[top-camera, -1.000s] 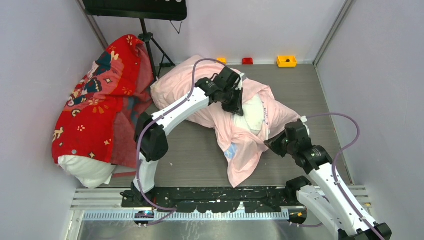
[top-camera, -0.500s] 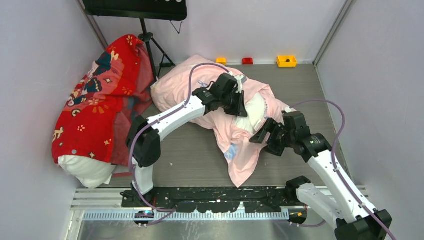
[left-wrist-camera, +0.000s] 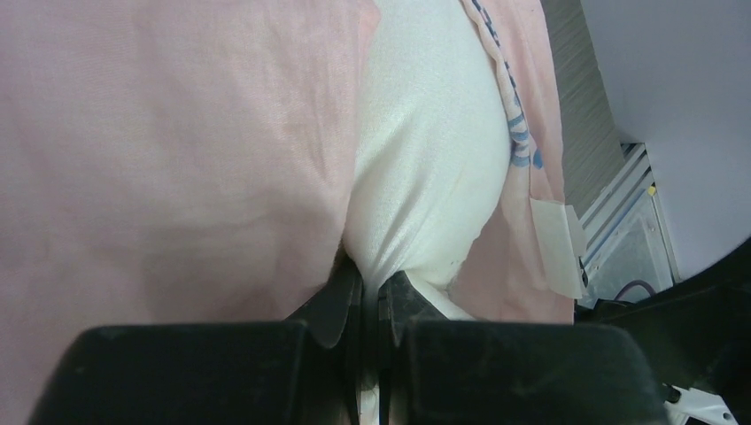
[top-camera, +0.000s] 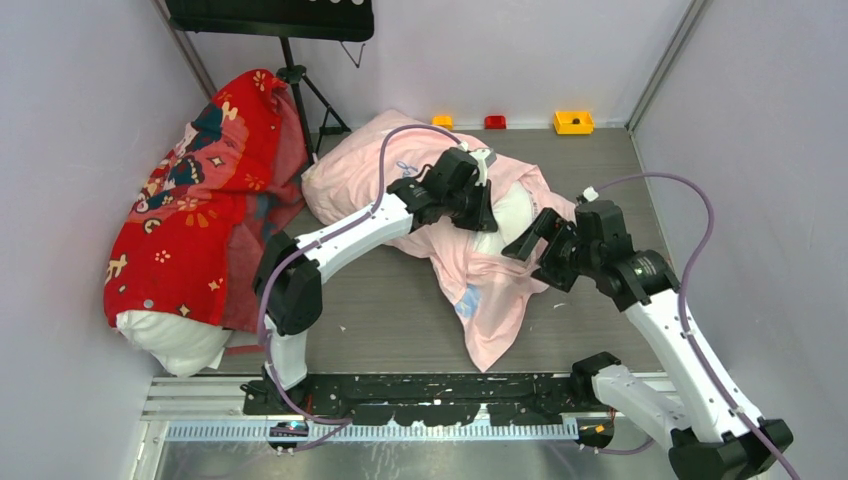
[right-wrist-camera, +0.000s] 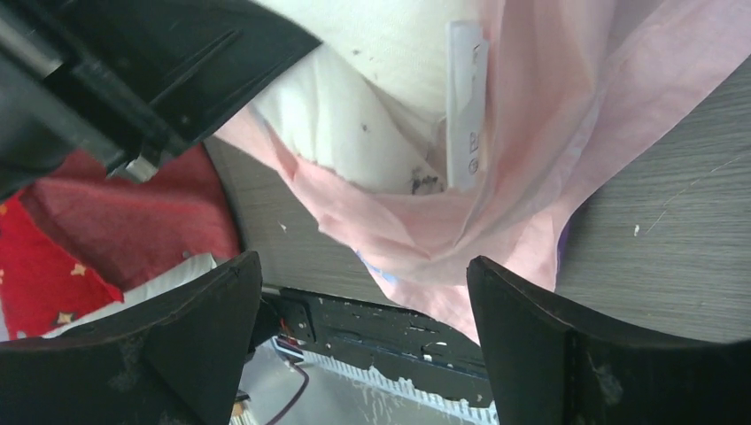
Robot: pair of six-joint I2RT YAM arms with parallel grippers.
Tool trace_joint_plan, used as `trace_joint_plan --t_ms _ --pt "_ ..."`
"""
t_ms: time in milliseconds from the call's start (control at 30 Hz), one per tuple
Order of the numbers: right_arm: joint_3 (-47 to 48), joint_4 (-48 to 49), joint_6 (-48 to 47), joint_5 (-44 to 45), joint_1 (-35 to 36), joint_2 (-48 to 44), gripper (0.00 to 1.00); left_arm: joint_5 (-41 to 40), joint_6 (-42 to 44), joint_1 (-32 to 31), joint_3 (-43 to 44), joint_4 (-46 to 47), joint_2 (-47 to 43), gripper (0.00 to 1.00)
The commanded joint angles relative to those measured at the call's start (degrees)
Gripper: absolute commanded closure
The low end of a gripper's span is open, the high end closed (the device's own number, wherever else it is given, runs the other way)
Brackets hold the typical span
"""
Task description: Remove the pillowcase from the pillow
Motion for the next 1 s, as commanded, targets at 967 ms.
trace_joint_plan --t_ms 967 --pt "-25.8 13.4 6.9 1.6 3.2 -6.1 0.37 -3.4 3.4 2.8 11.6 -4.4 -5.5 1.00"
